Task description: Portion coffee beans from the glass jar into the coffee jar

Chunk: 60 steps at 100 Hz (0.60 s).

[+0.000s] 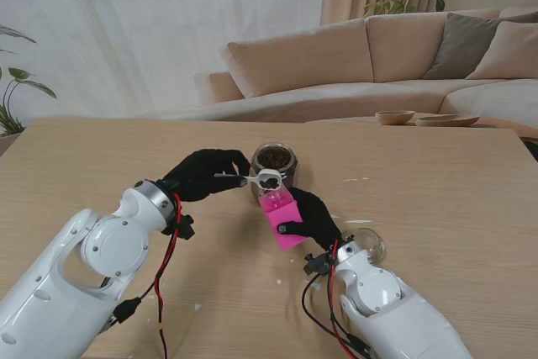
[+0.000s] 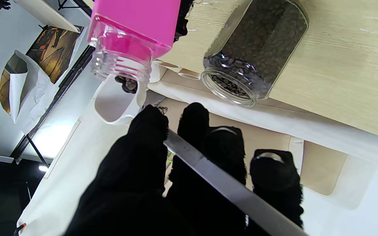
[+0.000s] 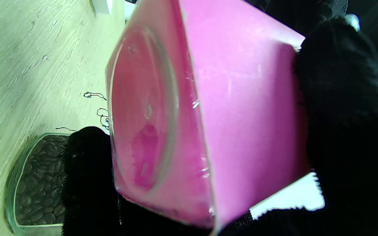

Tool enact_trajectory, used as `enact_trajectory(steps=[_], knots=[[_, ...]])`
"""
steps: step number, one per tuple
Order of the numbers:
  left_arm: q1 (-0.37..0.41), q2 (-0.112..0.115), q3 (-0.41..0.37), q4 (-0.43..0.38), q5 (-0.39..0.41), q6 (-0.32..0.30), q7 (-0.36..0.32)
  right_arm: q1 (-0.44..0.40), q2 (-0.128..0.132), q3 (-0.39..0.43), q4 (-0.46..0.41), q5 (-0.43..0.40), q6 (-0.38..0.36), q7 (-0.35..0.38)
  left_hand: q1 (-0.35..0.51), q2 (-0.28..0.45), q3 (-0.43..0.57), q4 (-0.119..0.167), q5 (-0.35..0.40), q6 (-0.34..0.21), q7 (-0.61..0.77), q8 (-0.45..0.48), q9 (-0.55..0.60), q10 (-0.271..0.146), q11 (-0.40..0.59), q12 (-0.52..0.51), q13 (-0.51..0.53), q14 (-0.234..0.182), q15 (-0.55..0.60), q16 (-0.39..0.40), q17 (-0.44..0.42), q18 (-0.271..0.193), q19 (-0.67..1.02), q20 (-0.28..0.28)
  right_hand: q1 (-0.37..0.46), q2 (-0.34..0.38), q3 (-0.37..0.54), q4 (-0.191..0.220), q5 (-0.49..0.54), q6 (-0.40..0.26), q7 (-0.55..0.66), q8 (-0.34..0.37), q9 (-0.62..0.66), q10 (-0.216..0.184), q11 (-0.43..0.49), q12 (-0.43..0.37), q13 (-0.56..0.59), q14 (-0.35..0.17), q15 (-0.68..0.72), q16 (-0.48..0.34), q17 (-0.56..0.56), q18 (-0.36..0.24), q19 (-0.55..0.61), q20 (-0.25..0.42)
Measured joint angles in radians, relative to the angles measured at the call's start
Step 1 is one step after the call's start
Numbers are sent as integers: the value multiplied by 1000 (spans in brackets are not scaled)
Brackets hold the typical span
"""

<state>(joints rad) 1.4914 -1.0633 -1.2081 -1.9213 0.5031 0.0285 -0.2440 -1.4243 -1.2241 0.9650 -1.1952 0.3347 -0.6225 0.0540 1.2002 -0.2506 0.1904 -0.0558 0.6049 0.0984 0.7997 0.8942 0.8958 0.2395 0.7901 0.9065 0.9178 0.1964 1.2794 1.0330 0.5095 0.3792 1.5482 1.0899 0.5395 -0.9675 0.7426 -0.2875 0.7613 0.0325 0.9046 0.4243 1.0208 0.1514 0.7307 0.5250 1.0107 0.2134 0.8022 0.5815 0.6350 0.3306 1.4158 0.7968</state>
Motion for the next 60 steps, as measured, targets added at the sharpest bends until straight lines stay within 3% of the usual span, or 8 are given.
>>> enact_trajectory(steps=[24, 60], knots=[[17, -4, -1, -3, 61, -36, 48, -1, 0, 1, -3, 0, 2, 0, 0, 0, 0, 0, 0, 0, 0, 3, 0, 0, 0, 0, 0, 0, -2, 0, 0, 0, 0, 0, 0, 0, 0, 0, 0, 0, 0, 0, 0, 0, 0, 0, 0, 0, 1, 0, 0, 0, 0, 0], [30, -6, -3, -8, 83, -70, 73, -3, 1, 4, -8, -1, 1, -6, 0, 0, 0, 0, 0, 0, 0, 7, 0, 0, 0, 0, 0, 0, -6, 0, 0, 0, 0, 0, 0, 0, 0, 0, 0, 0, 0, 0, 0, 0, 0, 0, 0, 0, 1, 0, 0, 0, 0, 0]])
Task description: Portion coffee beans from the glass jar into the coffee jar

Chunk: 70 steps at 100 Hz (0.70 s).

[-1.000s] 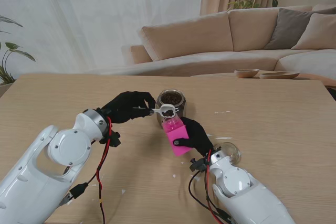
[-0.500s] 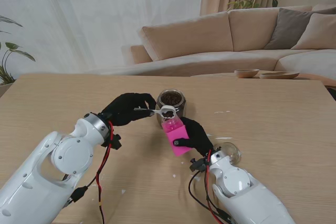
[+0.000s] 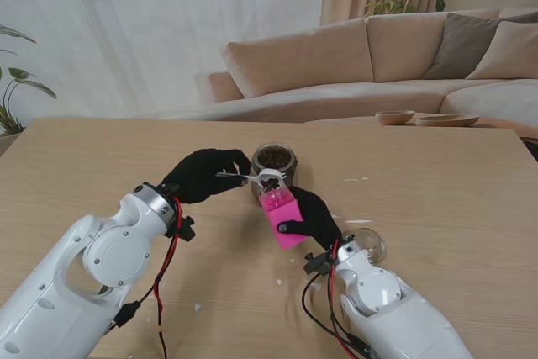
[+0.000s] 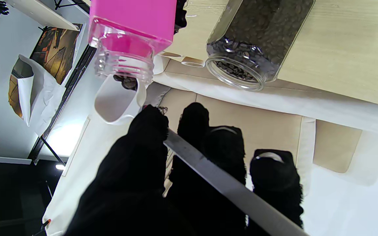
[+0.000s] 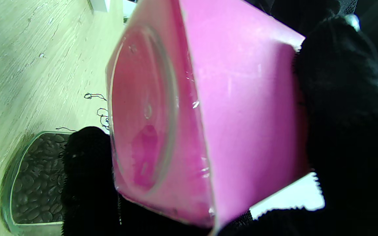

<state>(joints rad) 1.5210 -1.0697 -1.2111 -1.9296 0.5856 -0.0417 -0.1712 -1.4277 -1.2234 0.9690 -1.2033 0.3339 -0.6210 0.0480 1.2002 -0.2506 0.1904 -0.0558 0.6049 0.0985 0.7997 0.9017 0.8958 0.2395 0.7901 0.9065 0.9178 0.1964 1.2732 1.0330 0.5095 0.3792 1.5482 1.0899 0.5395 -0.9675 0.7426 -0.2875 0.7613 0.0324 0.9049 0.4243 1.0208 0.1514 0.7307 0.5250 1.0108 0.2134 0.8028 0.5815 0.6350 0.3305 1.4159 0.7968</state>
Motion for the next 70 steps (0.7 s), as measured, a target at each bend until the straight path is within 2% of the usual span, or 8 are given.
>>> enact_trajectory(steps=[16, 47, 58, 61, 70], knots=[[9, -2, 0, 3, 64, -32, 42, -1, 0, 1, -1, -1, -1, -2, 0, 0, 0, 0, 0, 0, 0, 0, 0, 0, 0, 0, 0, 0, -3, 0, 0, 0, 0, 0, 0, 0, 0, 0, 0, 0, 0, 0, 0, 0, 0, 0, 0, 0, 0, 0, 0, 0, 0, 0], [15, -4, 0, 2, 66, -43, 54, -1, 0, 0, -1, 1, -2, 0, 0, 0, 0, 0, 0, 0, 0, 0, 1, -1, 0, 0, 0, 0, -4, 0, -3, 0, 0, 0, 0, 0, 0, 0, 0, 0, 0, 0, 0, 0, 0, 0, 0, 0, 0, 0, 0, 0, 10, 0], [15, -8, 6, 12, 200, -75, 144, -1, 0, 0, -1, 1, -2, 0, 0, 0, 0, 0, 0, 0, 0, 0, 1, -2, 0, 0, 0, 0, -12, 0, -12, 0, 0, -1, 0, 0, 0, 0, 0, 0, 0, 0, 0, 0, 0, 0, 0, 0, 0, 0, 0, 0, 10, 0], [16, -8, 3, 12, 187, -80, 135, -1, 0, 0, -1, 1, -2, 0, 0, 0, 0, 0, 0, 0, 0, 0, 1, -2, 0, 0, 0, 0, -13, -1, -9, -1, 0, -1, 0, 0, 0, 0, 0, 0, 0, 0, 0, 0, 0, 0, 0, 0, 0, 0, 0, 0, 10, 0], [21, -9, -4, 5, 71, -76, 76, -1, 1, 0, -2, 1, -2, 1, 0, 0, 0, 0, 0, 0, 0, 0, 5, -2, 0, 0, 0, 0, -14, -1, 3, -1, 0, -1, 0, 0, 0, 0, 0, 0, 2, 0, 0, 0, 0, 0, 0, 0, 0, 0, 0, 0, 10, 0]])
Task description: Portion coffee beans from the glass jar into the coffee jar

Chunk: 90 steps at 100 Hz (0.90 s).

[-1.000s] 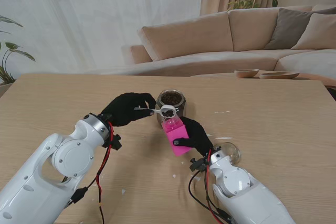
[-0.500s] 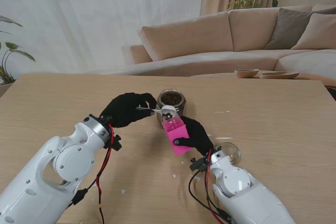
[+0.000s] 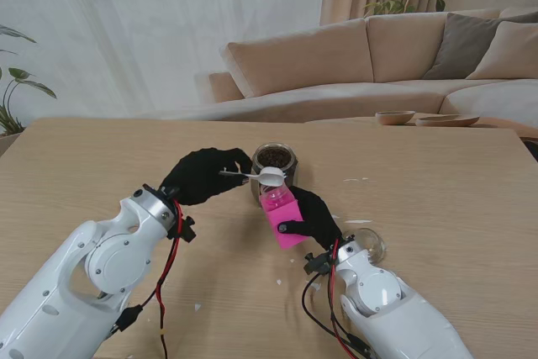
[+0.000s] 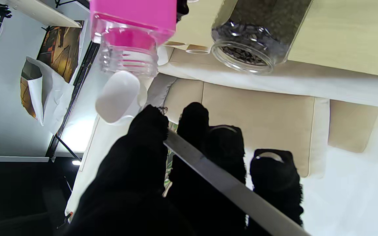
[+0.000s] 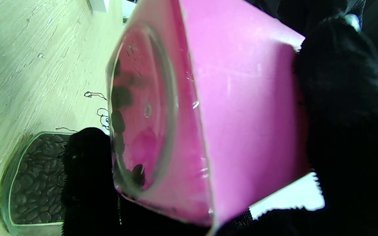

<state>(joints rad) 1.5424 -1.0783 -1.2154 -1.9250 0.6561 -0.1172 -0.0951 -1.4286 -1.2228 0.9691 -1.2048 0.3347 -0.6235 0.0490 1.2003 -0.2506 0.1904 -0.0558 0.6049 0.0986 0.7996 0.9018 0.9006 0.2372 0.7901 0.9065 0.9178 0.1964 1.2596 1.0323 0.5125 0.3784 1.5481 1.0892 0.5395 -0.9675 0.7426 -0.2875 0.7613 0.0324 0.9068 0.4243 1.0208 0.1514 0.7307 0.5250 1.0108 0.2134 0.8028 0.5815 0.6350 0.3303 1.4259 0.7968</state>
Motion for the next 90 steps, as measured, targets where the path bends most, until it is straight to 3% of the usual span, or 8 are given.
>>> enact_trajectory(steps=[32, 47, 68, 90], knots=[[1, 2, -3, -15, 13, 30, -19, -1, 1, 0, -2, 0, 0, -1, 0, 0, 0, 0, 0, 0, 0, 0, 1, 0, 0, 0, 0, 0, 0, 0, 0, 0, 0, 0, 0, 0, 0, 0, 0, 0, 1, 0, 0, 0, 0, 0, 0, 0, 0, 0, 0, 0, 0, 0], [-23, 1, 11, -14, -17, 105, -28, -1, 1, 1, -4, 0, 0, -1, 0, 0, 0, 0, 0, 0, 0, 0, 1, 0, 0, 0, 0, 0, 0, 0, 0, 0, 0, 0, 0, 0, 0, 0, 0, 0, 1, 0, 0, 0, 0, 0, 0, 0, 0, 0, 0, 0, 0, 0], [-140, -3, 83, 48, -30, 223, -21, -6, 2, 4, -10, 0, 2, 2, 0, 0, 0, 0, 0, 0, 0, 0, 0, 0, 0, 0, 0, 0, -1, 0, -1, 0, 0, -1, 0, 0, 0, 0, 0, 0, 1, 0, 0, 0, 0, 0, 0, 0, 0, 0, 0, 0, 0, 0], [-303, -11, 218, 168, -15, 351, -19, -13, 4, 14, -19, -3, 4, 3, 0, 0, 0, 0, 0, 0, 0, 0, 0, 0, 0, 0, 0, 0, -1, 0, -1, 0, 0, -1, 0, 0, 0, 0, 0, 0, 1, 0, 0, 0, 0, 0, 0, 0, 0, 0, 0, 0, 0, 0]])
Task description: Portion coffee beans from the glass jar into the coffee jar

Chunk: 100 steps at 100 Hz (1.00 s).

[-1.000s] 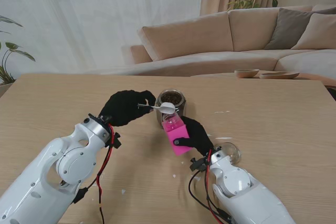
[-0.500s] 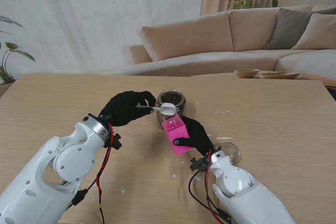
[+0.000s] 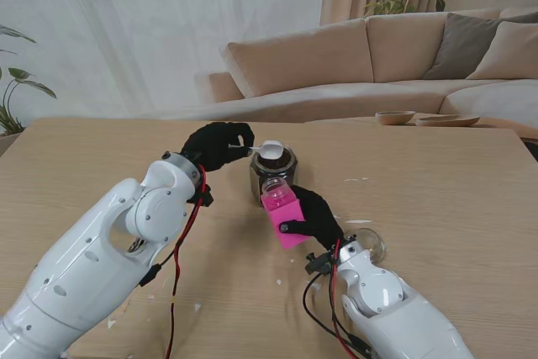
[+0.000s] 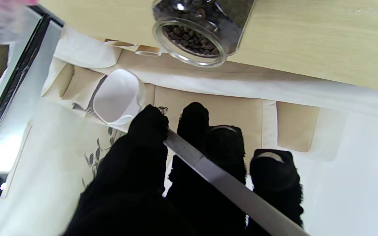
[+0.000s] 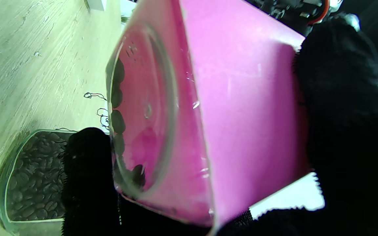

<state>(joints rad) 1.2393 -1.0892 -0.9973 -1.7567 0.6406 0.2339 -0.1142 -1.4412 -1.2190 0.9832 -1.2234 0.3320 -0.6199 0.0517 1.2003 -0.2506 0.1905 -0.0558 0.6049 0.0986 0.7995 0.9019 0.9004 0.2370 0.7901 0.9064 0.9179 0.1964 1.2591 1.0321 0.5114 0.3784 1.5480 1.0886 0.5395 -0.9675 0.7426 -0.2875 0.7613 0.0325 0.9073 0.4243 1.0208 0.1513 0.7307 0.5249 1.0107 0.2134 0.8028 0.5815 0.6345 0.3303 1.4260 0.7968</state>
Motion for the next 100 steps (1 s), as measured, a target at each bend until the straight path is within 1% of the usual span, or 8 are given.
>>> enact_trajectory(steps=[14, 28, 44, 54, 74, 100], knots=[[-91, -11, 84, 84, 14, 52, 0, -11, 2, 13, -14, -1, 4, -1, 0, 0, 0, 0, 0, 0, 0, 0, -1, 0, 0, 0, 0, 0, 0, 0, -2, 0, 0, 0, 0, 0, 0, 0, 0, 0, 0, 0, 0, 0, 0, 0, 0, 0, 0, 0, 0, 0, 0, 0], [-147, -23, 142, 143, 35, 81, 9, -21, 4, 25, -27, -3, 10, -4, 0, 0, 0, 0, 0, 0, 0, 0, -1, 0, 0, 0, 0, 0, 0, 0, -9, 0, 0, 0, 0, 0, 0, 0, 0, 0, 0, 0, 0, 0, 0, 0, 0, 0, 0, 0, 0, 0, 0, 0], [-190, -32, 191, 190, 57, 103, 17, -33, 6, 38, -42, -5, 17, -10, 0, 0, 0, 0, 0, 0, 0, 0, -1, 0, 0, 0, 0, 0, 0, 0, -10, 0, 0, 0, 0, 0, 0, 0, 0, 0, 0, 0, 0, 0, 0, 0, 0, 0, 0, 0, 0, 0, 0, 0], [-215, -35, 221, 216, 84, 117, 16, -37, 6, 41, -47, -5, 19, -12, 0, 0, 0, 0, 0, 0, 0, 0, -1, 0, 0, 0, 0, 0, -1, 0, -10, 0, 0, 0, 0, 0, 0, 0, 0, 0, 0, 0, 0, 0, 0, 0, 0, 0, 0, 0, 0, 0, 0, 0], [-262, -45, 273, 270, 84, 163, 25, -40, 7, 45, -51, -3, 23, -13, 0, 0, 0, 0, 0, 0, 0, 0, -1, 0, 0, 0, 0, 0, -1, 0, -10, 0, 0, 0, 0, 0, 0, 0, 0, 0, 0, 0, 0, 0, 0, 0, 0, 0, 0, 0, -1, 0, 0, 0], [-301, -59, 315, 321, 95, 189, 45, -43, 7, 50, -54, -1, 30, -13, 0, 0, 0, 0, 0, 0, 0, 0, -1, 0, 0, 0, 0, 0, -1, 0, -10, -1, 0, 0, 0, 0, 0, 0, 0, 0, 0, 0, 0, 0, 0, 0, 0, 0, 0, 0, -1, 0, 0, 0]])
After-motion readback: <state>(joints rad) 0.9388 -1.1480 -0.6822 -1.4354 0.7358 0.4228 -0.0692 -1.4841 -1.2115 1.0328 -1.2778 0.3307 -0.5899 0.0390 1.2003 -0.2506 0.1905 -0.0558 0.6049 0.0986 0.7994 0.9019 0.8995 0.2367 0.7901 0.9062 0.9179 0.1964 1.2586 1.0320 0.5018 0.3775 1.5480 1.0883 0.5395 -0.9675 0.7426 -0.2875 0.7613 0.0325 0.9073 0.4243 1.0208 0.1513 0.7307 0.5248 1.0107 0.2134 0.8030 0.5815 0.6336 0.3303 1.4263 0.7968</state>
